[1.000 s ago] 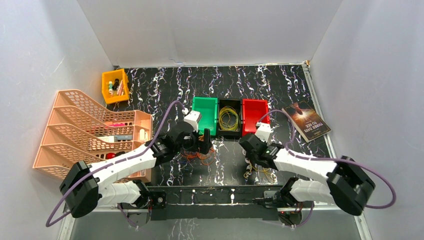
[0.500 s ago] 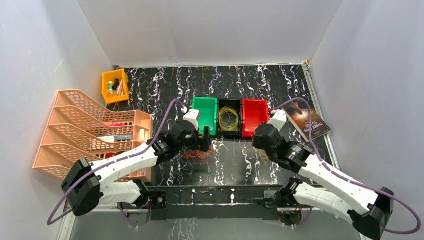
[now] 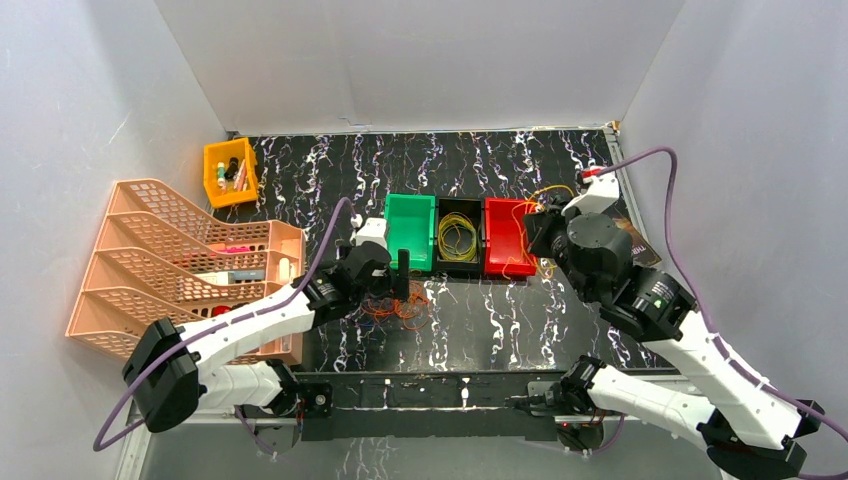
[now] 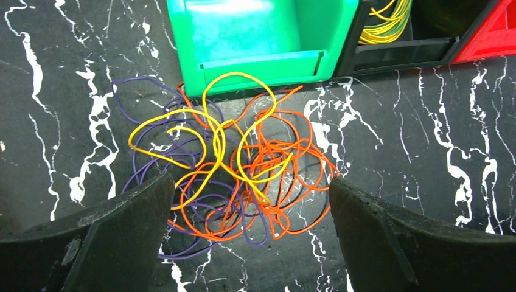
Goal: Untangle the cables
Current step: Pick up the cable at the center of the board, then place the cable in the bin.
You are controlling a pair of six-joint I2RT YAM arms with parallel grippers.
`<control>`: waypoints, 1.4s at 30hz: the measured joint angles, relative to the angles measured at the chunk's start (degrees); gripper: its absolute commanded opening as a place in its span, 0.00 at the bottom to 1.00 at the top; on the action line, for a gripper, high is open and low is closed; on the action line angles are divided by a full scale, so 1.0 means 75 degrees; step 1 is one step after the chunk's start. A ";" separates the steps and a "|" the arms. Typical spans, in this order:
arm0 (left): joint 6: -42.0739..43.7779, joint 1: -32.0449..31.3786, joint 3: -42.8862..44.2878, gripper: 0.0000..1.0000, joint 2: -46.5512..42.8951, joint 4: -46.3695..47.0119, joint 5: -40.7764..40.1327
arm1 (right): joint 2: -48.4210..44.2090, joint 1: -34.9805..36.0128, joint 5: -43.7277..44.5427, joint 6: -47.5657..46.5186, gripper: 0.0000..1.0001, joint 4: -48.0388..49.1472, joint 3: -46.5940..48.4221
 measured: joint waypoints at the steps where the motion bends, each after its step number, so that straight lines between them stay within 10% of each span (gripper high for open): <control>1: -0.0023 0.0000 0.0000 0.98 -0.0012 -0.0055 -0.0029 | 0.0044 0.0000 0.0003 -0.0195 0.00 0.0035 0.0143; 21: -0.0102 0.0000 -0.0015 0.98 -0.0536 -0.0338 -0.0201 | 0.2296 -0.0353 0.0758 -0.2891 0.00 0.0321 0.2209; 30: -0.0076 0.0000 -0.0015 0.98 -0.0516 -0.0379 -0.0207 | 0.2856 -0.3480 -0.1734 -0.2693 0.00 0.0361 0.2072; 42: 0.0050 0.0000 0.0003 0.98 -0.0169 -0.0385 -0.0210 | 0.3217 -0.4412 -0.4220 -0.2276 0.00 0.1335 0.1207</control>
